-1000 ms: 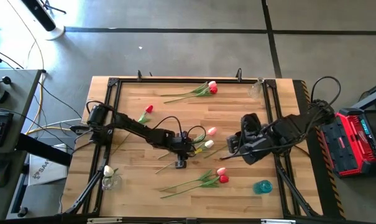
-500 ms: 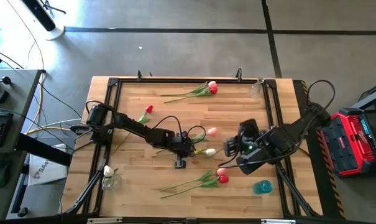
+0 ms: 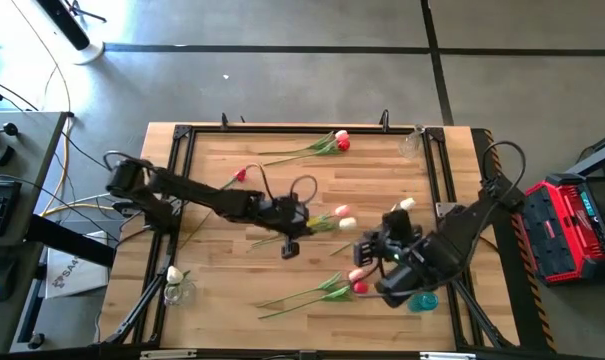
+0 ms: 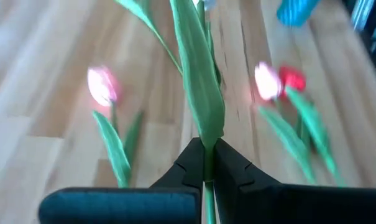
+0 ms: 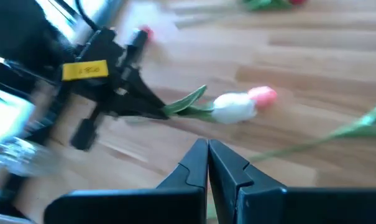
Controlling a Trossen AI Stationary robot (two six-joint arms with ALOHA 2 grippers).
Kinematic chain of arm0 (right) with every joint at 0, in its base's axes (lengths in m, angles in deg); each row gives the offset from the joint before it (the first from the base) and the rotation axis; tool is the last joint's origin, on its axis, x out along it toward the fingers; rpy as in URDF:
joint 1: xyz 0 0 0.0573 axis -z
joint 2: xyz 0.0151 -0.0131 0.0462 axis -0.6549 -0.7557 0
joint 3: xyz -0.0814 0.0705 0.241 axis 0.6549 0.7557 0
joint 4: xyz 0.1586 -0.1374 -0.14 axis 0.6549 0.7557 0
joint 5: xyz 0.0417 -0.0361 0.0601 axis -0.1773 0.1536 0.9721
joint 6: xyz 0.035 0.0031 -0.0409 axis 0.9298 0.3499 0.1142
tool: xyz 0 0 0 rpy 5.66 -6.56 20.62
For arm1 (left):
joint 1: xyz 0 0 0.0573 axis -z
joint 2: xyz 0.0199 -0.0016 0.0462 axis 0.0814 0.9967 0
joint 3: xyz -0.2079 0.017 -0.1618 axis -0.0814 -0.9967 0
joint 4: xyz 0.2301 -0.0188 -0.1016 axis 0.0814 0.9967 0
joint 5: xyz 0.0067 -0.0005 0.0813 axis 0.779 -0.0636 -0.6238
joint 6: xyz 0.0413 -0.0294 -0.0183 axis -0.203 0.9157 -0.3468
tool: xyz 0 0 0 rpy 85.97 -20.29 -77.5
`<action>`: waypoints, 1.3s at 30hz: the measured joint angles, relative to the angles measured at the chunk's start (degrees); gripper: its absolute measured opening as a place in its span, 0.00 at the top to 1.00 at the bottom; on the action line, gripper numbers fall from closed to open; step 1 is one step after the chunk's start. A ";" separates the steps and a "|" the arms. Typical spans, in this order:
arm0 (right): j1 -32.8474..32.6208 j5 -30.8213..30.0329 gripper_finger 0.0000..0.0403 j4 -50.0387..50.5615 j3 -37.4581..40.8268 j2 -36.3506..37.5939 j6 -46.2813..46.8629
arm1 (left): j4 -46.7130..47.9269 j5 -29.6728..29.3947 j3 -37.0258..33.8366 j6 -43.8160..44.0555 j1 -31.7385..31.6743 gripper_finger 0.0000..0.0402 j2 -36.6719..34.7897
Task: Sort flowers into vase by color
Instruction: Put the bottom white flower into the bottom transparent vase
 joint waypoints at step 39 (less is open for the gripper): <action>8.59 -20.02 0.61 -57.49 0.00 -5.21 -58.06 | -15.07 8.33 0.09 4.20 1.81 1.00 -19.27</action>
